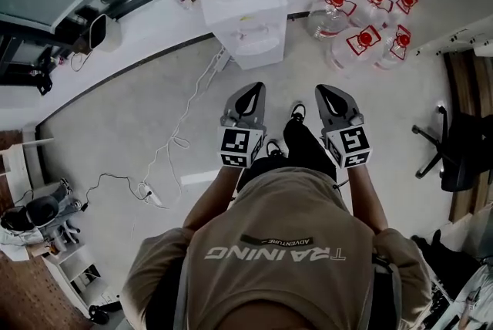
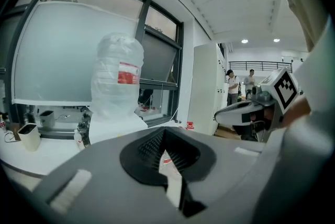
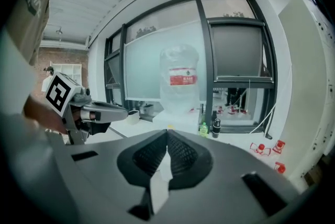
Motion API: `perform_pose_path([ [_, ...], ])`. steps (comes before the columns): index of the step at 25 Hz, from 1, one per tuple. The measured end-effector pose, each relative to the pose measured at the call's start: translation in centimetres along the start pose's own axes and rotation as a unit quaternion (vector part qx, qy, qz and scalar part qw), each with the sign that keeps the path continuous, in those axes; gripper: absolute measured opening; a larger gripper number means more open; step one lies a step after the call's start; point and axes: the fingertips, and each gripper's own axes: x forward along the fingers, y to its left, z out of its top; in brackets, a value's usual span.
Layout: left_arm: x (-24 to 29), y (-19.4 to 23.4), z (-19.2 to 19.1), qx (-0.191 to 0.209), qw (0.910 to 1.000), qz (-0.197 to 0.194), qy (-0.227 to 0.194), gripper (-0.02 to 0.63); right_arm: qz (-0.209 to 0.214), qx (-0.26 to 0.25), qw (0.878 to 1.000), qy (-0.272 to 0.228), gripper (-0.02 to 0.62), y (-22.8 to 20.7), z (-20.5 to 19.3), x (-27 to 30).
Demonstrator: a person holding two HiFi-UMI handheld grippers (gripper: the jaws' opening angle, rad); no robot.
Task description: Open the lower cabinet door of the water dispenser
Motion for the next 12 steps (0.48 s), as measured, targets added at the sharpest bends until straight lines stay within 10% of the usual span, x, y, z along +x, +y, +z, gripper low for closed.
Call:
perform_pose_path([
  [12,10.4,4.2,2.6,0.009,0.9993,0.011,0.033,0.0,0.04,-0.006,0.999,-0.006,0.008,-8.1,2.3,11.4],
])
